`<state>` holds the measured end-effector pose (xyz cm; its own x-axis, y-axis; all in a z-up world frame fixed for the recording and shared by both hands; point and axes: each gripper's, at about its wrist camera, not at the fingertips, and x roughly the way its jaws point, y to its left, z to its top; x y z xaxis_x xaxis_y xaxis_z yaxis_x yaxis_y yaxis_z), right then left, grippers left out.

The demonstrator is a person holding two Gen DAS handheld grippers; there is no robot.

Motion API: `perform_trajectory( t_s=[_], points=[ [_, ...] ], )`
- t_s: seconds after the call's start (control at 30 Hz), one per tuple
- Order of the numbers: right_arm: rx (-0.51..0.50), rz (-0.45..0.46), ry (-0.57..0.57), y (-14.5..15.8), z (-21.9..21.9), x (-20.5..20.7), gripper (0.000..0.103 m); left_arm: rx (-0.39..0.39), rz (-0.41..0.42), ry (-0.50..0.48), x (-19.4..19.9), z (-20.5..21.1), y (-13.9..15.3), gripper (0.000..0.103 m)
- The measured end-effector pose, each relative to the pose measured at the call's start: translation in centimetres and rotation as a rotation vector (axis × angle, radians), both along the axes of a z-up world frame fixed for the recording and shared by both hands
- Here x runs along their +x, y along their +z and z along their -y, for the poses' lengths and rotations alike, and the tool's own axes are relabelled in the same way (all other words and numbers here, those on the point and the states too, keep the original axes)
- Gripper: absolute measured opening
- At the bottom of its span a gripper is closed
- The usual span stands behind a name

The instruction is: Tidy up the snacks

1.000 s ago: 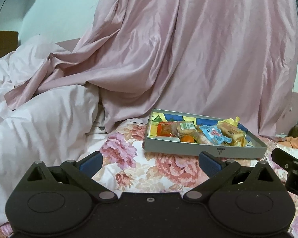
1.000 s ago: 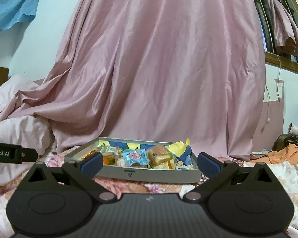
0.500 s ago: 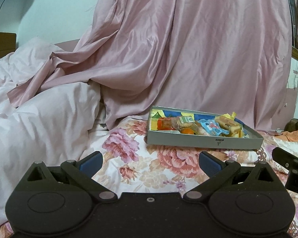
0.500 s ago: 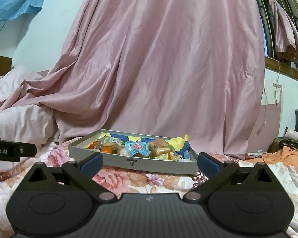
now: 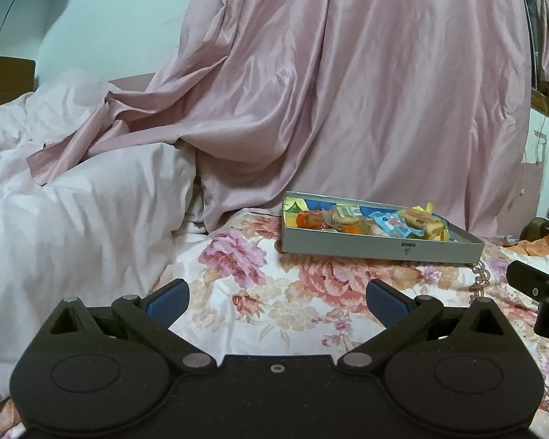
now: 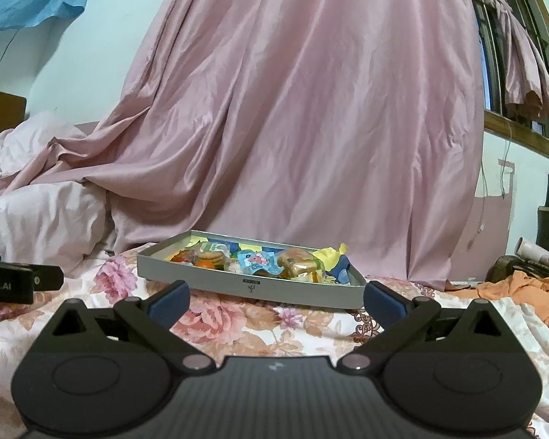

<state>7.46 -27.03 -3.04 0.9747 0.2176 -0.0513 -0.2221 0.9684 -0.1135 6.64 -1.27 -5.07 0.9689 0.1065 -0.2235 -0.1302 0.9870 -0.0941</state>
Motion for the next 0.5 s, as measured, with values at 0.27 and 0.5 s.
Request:
perform_trajectory(
  t_s=[0.27,0.5],
  points=[
    [0.003,-0.008,-0.018,-0.5,-0.8,-0.9,0.103,-0.002,0.003,-0.015,-0.6,-0.2,-0.8,0.102],
    [0.021,-0.04,-0.062,-1.2,-0.9,-1.2,0.103,0.006,0.009,-0.022,-0.8,-0.4,-1.3,0.102]
  ],
)
